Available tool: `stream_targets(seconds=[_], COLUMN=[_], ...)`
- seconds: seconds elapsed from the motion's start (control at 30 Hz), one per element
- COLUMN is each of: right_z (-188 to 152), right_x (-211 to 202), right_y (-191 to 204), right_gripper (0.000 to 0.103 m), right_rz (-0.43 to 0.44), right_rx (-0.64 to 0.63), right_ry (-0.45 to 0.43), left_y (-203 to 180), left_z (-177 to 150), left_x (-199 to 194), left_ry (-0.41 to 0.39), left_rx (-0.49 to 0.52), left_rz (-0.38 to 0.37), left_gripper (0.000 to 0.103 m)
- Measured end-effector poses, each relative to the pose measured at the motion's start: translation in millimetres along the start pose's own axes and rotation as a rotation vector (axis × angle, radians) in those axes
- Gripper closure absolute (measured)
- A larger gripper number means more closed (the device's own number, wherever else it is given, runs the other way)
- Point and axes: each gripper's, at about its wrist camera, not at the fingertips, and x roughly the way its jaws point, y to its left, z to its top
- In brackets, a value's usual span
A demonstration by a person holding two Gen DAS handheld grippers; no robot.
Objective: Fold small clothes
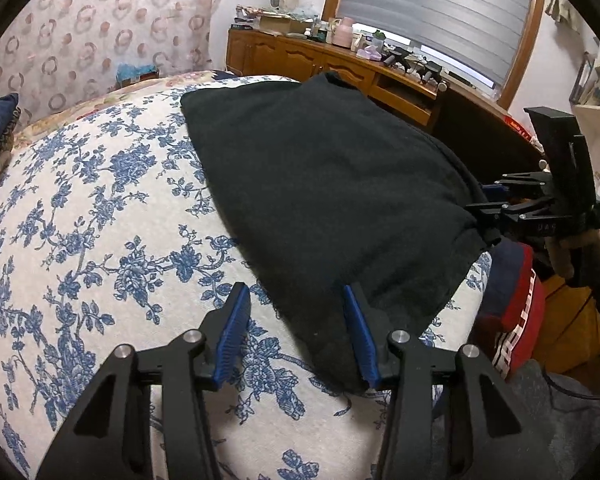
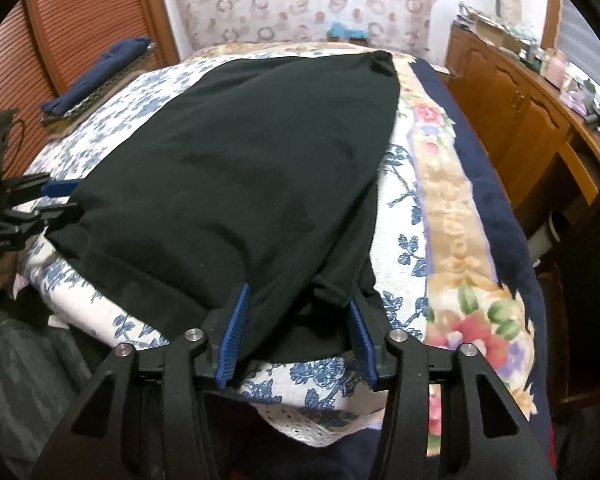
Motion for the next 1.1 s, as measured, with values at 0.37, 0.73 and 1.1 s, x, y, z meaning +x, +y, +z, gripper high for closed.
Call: stream_targets(seconds=[0.37, 0.73, 1.1], right_z=[-1, 5, 0], right_x=[-4, -10, -2], right_y=[3, -10, -21], right_gripper=[0.092, 0.055, 0.074], right_rz=[0.056, -0.116, 0.061], right_rx=[-0.056, 0.002, 0.031], right_ry=[-0.035, -0.043, -0.010], left_y=[-1, -1, -2], left_z=[7, 6, 6], left_x=[-2, 3, 6], left_ry=[0.024, 0.037, 0.051], left_rx=[0.002, 0.014, 0.031], left_rz=[-0.062, -0.034, -0.039], left_gripper=[0.090, 0.089, 0.085])
